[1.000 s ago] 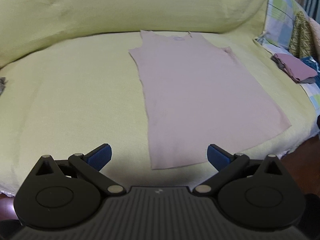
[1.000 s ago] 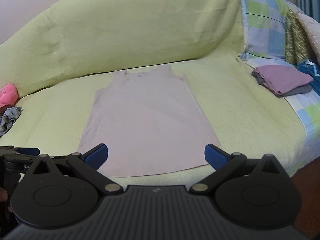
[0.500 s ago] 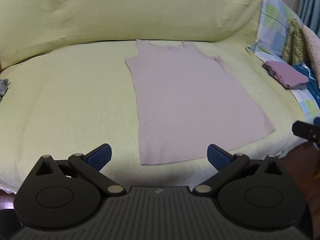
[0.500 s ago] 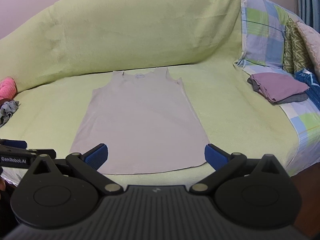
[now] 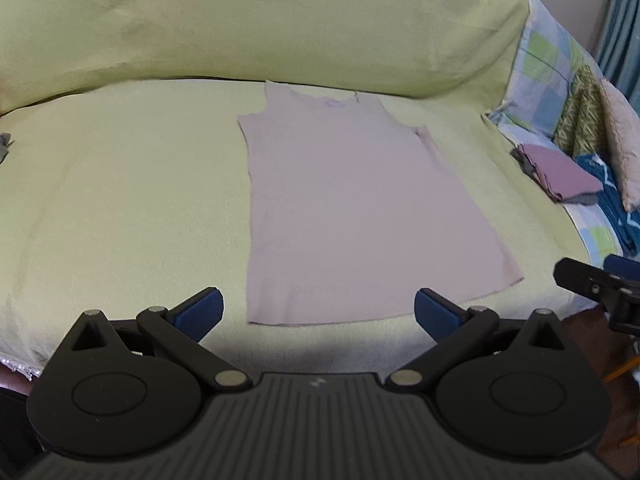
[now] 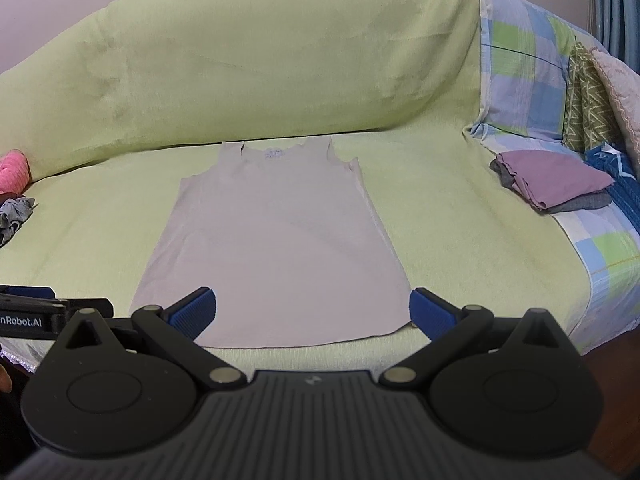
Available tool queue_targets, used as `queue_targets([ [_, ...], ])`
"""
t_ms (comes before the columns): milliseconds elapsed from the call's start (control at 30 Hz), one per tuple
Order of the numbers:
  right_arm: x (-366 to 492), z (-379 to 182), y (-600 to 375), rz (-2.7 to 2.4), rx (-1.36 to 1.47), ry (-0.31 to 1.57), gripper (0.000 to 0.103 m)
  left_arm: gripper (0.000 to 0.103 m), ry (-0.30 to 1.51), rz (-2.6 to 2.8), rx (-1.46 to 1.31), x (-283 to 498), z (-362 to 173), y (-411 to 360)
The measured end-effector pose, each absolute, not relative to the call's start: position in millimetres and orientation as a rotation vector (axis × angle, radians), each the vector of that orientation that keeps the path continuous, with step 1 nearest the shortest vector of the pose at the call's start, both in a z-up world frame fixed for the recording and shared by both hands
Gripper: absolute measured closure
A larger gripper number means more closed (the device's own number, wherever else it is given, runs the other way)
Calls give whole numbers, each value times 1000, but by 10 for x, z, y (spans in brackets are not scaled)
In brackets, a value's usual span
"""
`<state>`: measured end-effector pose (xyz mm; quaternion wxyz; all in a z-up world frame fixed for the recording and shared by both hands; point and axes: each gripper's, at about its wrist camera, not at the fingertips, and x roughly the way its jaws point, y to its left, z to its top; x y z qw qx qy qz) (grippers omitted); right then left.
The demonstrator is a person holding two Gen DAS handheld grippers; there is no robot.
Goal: Fold clothes
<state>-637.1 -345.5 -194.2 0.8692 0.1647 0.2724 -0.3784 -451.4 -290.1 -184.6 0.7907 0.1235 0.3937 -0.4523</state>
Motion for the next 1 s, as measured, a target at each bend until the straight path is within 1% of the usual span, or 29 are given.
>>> queue_targets([
  [433, -6392, -1950, -3407, -774, 254, 598, 1, 0, 844, -926, 274, -4574, -1939, -2835],
  [1000, -6455, -2032, -3391, -785, 279, 609, 1, 0, 822, -917, 242, -4707, -1886, -2835],
])
